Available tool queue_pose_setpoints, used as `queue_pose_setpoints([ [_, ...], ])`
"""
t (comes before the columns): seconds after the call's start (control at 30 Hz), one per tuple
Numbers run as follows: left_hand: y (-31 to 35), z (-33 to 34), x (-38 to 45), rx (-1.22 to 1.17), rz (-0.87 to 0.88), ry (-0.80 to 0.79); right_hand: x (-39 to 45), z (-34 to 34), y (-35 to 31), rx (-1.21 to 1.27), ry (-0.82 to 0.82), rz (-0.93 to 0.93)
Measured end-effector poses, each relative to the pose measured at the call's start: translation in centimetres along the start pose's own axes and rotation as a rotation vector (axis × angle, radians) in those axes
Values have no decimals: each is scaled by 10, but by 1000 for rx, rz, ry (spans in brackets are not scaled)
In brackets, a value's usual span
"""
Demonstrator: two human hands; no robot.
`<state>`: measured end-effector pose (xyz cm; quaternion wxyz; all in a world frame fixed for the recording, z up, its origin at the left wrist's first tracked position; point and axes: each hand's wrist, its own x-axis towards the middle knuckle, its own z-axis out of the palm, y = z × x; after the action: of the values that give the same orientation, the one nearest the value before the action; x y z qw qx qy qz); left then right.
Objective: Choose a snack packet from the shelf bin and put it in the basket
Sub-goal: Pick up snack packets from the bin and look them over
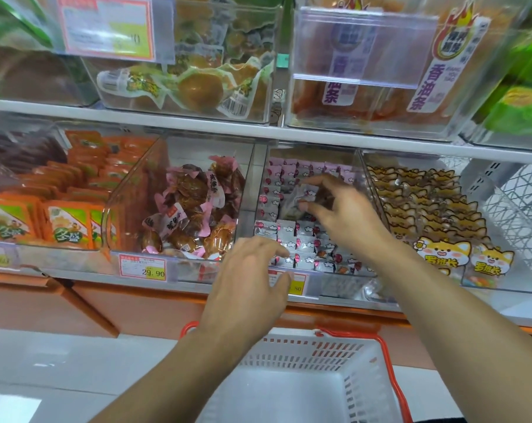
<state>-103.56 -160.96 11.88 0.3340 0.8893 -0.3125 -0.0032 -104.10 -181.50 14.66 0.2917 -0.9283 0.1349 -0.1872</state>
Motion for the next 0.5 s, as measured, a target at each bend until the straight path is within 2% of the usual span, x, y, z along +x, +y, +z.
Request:
queue_pose_setpoints([
  [0.1,-1,-1,-1,2,-2,30,4,11,2,-113,-117,-35],
  [0.23,-5,-2,-2,28,31,55,6,26,6,-395,-264,-97],
  [0.3,-7,-2,-3,28,19,48,9,28,5,-402,-220,-79],
  [0.4,-10,-1,-3,19,14,25,15,31,-3,-337,-33,-112],
  [0.5,-12,0,-2,-52,-22,-14,18,38,-15,-237,-48,-78],
])
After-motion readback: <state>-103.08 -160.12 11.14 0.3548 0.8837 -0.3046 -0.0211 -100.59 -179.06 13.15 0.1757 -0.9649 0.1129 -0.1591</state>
